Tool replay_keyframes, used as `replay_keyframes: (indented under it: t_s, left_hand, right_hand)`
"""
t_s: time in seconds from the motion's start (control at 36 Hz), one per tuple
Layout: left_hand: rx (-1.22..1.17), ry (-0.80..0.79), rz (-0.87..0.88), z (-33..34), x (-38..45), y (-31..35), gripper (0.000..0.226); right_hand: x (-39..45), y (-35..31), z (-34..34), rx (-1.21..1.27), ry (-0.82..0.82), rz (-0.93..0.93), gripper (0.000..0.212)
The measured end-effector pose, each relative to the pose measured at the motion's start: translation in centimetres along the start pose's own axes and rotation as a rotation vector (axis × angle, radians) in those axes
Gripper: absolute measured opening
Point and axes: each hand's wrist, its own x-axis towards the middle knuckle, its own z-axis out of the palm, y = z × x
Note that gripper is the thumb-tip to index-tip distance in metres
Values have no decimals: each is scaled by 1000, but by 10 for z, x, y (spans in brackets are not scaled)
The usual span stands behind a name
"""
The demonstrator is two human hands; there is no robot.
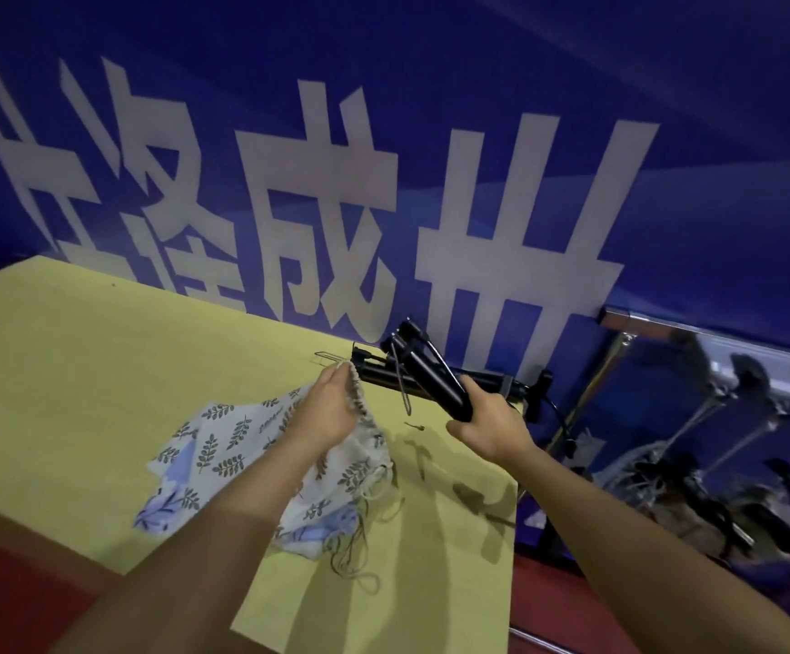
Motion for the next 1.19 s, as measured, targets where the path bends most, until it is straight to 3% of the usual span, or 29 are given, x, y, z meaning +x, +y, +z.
replay_keyframes:
  t_s: [0.17, 0.28, 0.56, 0.75, 0.89, 1.06, 1.19]
  left_hand:
    - [85, -119, -10, -6, -2, -6, 95]
    - [118, -174, -46, -7, -7, -1, 94]
    - [202, -91, 15, -19, -12, 2, 92]
    - [294, -165, 129, -12, -17, 14, 82]
    - [448, -60, 264, -10, -14, 12, 55]
    - [606, 43, 226, -7, -10, 12, 46]
    - [549, 113, 160, -3, -10, 10, 44]
  right_hand:
    - [-7, -4, 7, -152, -168, -96, 50]
    - [-6, -9, 15, -273, -226, -181, 43]
    - [5, -21, 13, -527, -237, -405, 38]
    - [15, -45, 8, -666, -105, -598, 36]
    - [24, -54, 5, -744, 8, -713, 44]
    - [27, -54, 3, -743, 223, -791, 38]
    - [24, -50, 8, -592, 433, -799, 43]
